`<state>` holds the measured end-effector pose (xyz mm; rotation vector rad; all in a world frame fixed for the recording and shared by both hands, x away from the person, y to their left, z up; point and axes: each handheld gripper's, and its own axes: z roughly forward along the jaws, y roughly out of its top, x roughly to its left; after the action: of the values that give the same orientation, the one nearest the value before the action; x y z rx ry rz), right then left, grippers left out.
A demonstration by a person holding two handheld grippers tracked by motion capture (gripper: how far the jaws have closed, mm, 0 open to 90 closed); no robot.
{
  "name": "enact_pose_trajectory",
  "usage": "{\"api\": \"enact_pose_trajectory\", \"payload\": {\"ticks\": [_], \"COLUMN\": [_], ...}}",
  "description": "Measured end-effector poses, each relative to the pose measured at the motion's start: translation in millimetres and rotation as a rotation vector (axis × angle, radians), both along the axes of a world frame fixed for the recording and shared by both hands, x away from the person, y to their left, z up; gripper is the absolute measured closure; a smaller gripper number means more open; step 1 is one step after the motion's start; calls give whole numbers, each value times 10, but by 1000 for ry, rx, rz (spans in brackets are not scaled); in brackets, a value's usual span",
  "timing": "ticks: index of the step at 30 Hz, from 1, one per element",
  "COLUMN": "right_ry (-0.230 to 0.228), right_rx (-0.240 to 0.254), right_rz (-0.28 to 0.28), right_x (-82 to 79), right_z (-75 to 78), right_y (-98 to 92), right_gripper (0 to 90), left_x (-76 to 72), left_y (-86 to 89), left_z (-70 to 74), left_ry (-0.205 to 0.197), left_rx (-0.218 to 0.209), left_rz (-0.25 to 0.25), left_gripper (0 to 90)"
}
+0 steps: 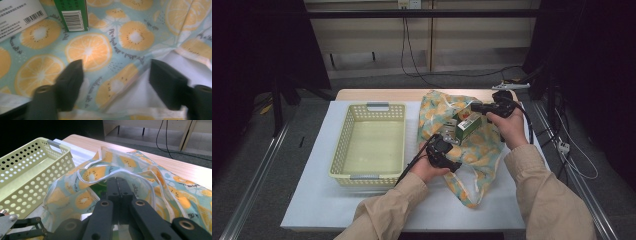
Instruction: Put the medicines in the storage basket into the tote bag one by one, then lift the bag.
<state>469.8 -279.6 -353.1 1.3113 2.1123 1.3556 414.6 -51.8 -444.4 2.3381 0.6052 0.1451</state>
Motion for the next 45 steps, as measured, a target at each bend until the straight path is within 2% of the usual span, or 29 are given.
{"api": "enact_pose_trajectory", "payload": {"ticks": [1,3,4,5,6,7,8,10,11,13,16,18,21,27,31,33,36,39,41,45], "right_ry": [0,-1,0,-1,-2,-3,-4,-2,-2,0,-1,2,-3,-16,-29,-36,-50,-66,-93,-128], "right_rx": [2,5,4,5,4,5,7,5,9,8,9,8,14,19,28,21,19,16,36,33], "right_rz": [-2,-4,-4,-2,-1,0,1,2,1,3,9,12,16,19,16,13,8,1,0,-4], "right_x": [0,-3,-5,-7,-10,-11,-11,-9,-10,-13,-15,-15,-22,-32,-35,-24,0,32,54,95], "right_z": [0,2,4,7,9,12,13,6,1,-6,-1,1,19,116,237,304,426,589,721,966], "right_y": [-5,-14,-15,-17,-18,-20,-22,-23,-22,-16,2,14,25,9,-21,-40,-68,-78,-80,-90], "right_gripper": [900,900,900,900,900,900,900,900,900,900,900,900,900,900,900,900,900,900,900,900], "left_x": [8,23,23,45,60,74,75,101,97,93,100,123,151,235,296,338,415,485,546,701], "left_y": [3,9,12,26,46,64,80,119,130,162,205,239,279,307,311,316,324,333,335,306], "left_z": [-12,-32,-25,-30,-17,-6,17,69,107,190,348,467,654,1054,1407,1577,1829,2017,2144,2373], "left_ry": [-9,-18,-31,-15,-4,5,10,23,14,17,18,21,2,-12,-65,-75,-119,-146,-162,-187], "left_rx": [12,27,47,20,14,-11,-18,-61,-59,-79,-122,-144,-165,-210,-229,-257,-260,-263,-284,-322], "left_rz": [-1,6,35,36,46,55,82,92,107,96,110,121,136,152,152,158,176,192,195,197], "left_gripper": [361,473,531,585,677,763,832,900,900,900,900,900,900,900,900,900,900,900,900,900]}}
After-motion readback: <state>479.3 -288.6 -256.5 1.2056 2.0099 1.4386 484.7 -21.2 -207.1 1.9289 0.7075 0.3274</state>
